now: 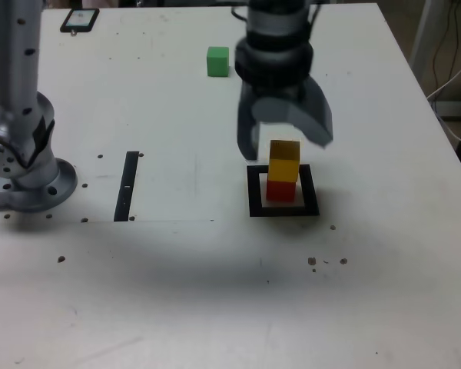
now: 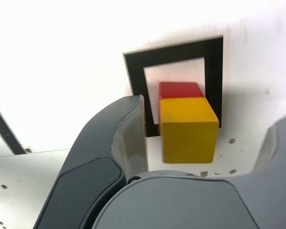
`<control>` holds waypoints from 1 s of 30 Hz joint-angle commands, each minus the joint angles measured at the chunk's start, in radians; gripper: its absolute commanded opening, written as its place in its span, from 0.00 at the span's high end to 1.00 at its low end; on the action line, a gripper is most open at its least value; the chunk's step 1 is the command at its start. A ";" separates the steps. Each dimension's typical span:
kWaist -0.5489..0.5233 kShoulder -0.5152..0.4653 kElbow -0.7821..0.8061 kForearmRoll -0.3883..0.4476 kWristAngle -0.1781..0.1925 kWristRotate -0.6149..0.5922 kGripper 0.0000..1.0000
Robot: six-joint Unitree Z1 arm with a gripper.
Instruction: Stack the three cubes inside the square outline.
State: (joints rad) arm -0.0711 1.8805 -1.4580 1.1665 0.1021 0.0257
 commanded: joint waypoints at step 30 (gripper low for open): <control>0.941 0.253 -0.352 0.128 0.171 0.749 0.01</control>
State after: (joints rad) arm 0.8666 2.1186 -1.8018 1.2940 0.2728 0.7690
